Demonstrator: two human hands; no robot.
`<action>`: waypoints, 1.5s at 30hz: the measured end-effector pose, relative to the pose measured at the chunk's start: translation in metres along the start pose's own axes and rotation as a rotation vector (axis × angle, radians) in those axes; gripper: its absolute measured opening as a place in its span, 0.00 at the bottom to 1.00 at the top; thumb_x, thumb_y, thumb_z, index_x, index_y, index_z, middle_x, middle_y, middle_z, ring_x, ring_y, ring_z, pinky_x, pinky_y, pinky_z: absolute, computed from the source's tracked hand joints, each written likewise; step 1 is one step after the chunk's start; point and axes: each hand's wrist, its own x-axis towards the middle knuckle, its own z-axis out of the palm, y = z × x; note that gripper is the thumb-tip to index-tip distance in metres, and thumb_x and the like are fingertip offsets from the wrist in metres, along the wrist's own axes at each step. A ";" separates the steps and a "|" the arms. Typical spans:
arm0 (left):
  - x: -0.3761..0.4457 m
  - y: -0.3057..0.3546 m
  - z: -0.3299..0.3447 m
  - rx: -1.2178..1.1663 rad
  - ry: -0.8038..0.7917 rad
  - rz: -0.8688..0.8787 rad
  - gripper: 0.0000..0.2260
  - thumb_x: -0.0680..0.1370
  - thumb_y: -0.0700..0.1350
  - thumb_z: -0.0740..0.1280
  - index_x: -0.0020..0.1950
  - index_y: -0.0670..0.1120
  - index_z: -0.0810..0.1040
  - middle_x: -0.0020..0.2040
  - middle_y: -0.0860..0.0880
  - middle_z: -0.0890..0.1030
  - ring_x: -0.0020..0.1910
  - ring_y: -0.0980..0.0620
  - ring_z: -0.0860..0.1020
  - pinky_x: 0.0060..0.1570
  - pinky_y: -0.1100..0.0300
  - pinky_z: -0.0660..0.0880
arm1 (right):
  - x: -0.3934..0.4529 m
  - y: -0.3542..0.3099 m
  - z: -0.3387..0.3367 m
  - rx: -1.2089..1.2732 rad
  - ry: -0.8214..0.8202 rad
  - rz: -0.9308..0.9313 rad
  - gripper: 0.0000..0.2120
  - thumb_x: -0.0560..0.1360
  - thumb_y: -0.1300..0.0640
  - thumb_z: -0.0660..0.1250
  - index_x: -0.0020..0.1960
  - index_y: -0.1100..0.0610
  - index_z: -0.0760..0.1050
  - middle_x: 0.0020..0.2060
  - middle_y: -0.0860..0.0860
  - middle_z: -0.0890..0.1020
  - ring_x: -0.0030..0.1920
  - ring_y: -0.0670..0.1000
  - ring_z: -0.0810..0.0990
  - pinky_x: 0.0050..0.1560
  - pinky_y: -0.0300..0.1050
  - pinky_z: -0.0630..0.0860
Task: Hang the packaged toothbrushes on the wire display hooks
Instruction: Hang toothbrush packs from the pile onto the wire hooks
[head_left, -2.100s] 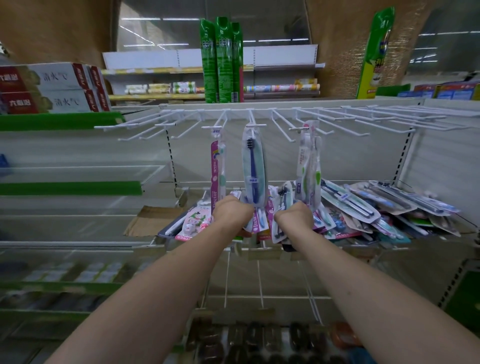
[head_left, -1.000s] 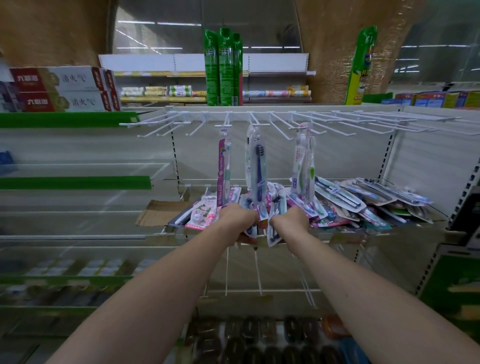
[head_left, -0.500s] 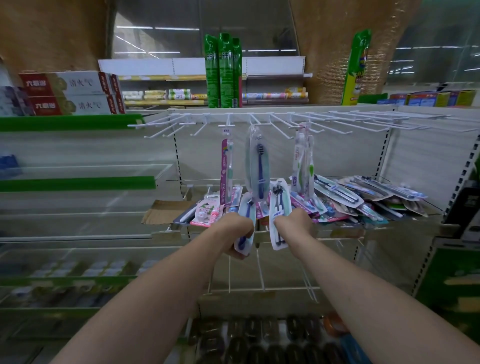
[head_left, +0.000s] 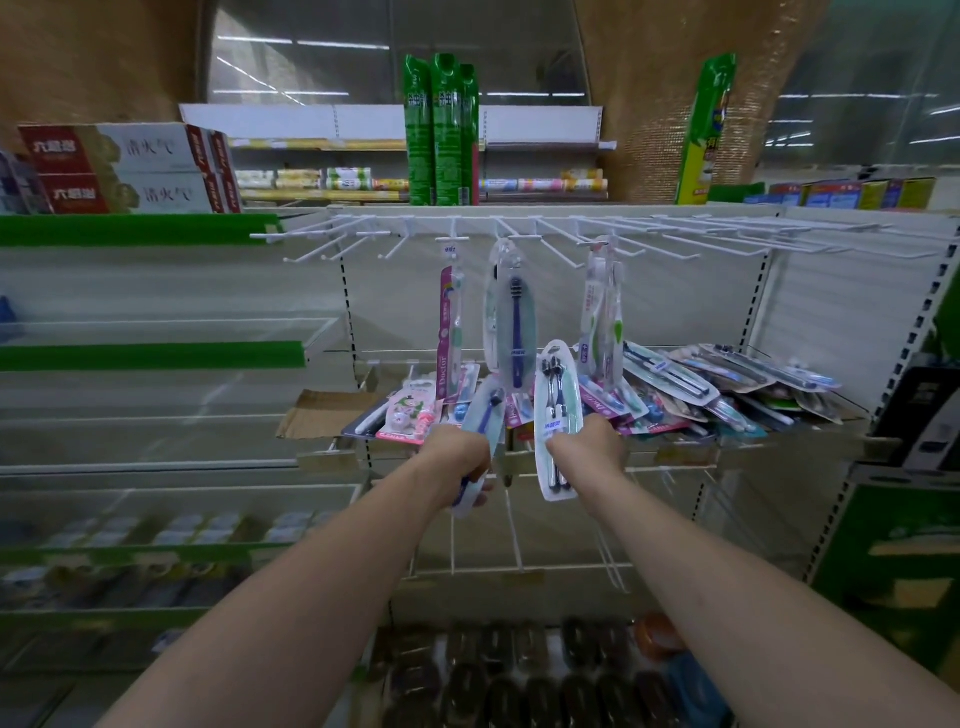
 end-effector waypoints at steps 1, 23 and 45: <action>0.000 -0.001 -0.002 -0.048 0.005 0.022 0.24 0.72 0.26 0.59 0.67 0.42 0.69 0.53 0.36 0.77 0.48 0.40 0.84 0.40 0.47 0.83 | -0.001 0.000 0.000 0.002 0.002 -0.001 0.12 0.72 0.62 0.67 0.55 0.57 0.74 0.43 0.52 0.79 0.41 0.53 0.78 0.40 0.48 0.78; 0.015 0.013 0.001 -0.173 0.074 0.283 0.15 0.74 0.30 0.69 0.54 0.46 0.76 0.47 0.47 0.79 0.45 0.50 0.78 0.36 0.57 0.76 | 0.012 -0.004 -0.006 0.064 -0.054 -0.206 0.13 0.76 0.62 0.71 0.56 0.52 0.72 0.48 0.50 0.80 0.47 0.52 0.77 0.34 0.40 0.68; 0.032 0.026 0.008 -0.154 0.252 0.273 0.20 0.73 0.32 0.70 0.61 0.46 0.71 0.51 0.44 0.77 0.50 0.44 0.77 0.47 0.50 0.79 | 0.046 0.003 -0.008 0.224 -0.041 -0.260 0.15 0.75 0.66 0.71 0.57 0.53 0.72 0.45 0.48 0.79 0.46 0.51 0.79 0.38 0.39 0.72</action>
